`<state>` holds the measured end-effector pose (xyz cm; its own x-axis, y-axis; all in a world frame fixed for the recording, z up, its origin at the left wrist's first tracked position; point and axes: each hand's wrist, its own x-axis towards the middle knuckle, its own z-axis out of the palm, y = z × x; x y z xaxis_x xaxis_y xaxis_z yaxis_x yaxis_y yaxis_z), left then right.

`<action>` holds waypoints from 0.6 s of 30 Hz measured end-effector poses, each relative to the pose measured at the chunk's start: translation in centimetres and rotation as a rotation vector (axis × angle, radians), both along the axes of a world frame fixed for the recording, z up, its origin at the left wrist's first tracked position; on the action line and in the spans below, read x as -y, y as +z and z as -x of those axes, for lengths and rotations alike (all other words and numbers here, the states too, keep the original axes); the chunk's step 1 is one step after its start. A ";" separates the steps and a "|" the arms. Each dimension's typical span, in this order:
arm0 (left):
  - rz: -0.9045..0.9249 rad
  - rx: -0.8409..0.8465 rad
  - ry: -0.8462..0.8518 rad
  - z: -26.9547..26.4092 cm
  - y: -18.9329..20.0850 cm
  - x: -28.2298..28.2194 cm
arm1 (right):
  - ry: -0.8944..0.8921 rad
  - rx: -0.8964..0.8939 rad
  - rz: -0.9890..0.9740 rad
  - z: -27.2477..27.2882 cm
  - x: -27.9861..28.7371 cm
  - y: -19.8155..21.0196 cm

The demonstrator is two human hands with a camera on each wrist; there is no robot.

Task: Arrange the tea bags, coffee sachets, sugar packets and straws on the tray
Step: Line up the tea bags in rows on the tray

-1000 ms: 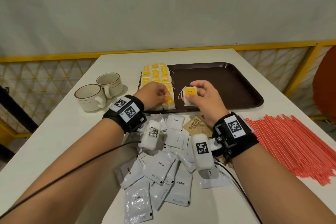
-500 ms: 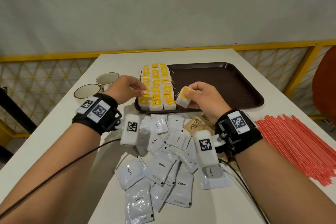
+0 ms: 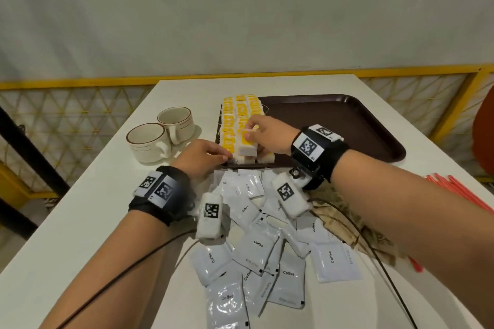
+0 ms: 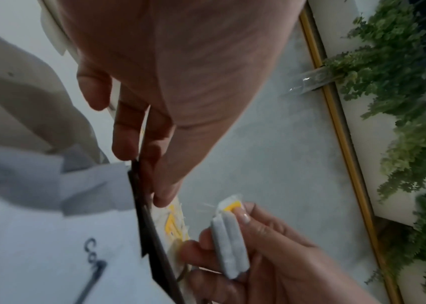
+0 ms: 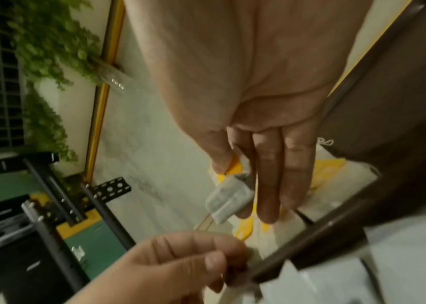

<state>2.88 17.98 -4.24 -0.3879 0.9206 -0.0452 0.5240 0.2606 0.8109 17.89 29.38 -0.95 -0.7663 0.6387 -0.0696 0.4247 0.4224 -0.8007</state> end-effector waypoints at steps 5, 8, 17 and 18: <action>-0.003 -0.035 0.011 -0.1 0.0 0.2 | 0.068 0.115 -0.152 1.0 0.3 -0.7; 0.009 -0.021 0.003 0.1 0.1 0.2 | 0.092 0.131 -0.131 1.3 0.1 -0.7; -0.013 0.077 0.001 0.2 0.1 0.1 | 0.077 0.163 -0.227 1.5 -0.6 -0.7; -0.017 0.079 0.005 0.1 0.1 0.2 | 0.073 0.140 -0.183 1.3 -0.6 -0.6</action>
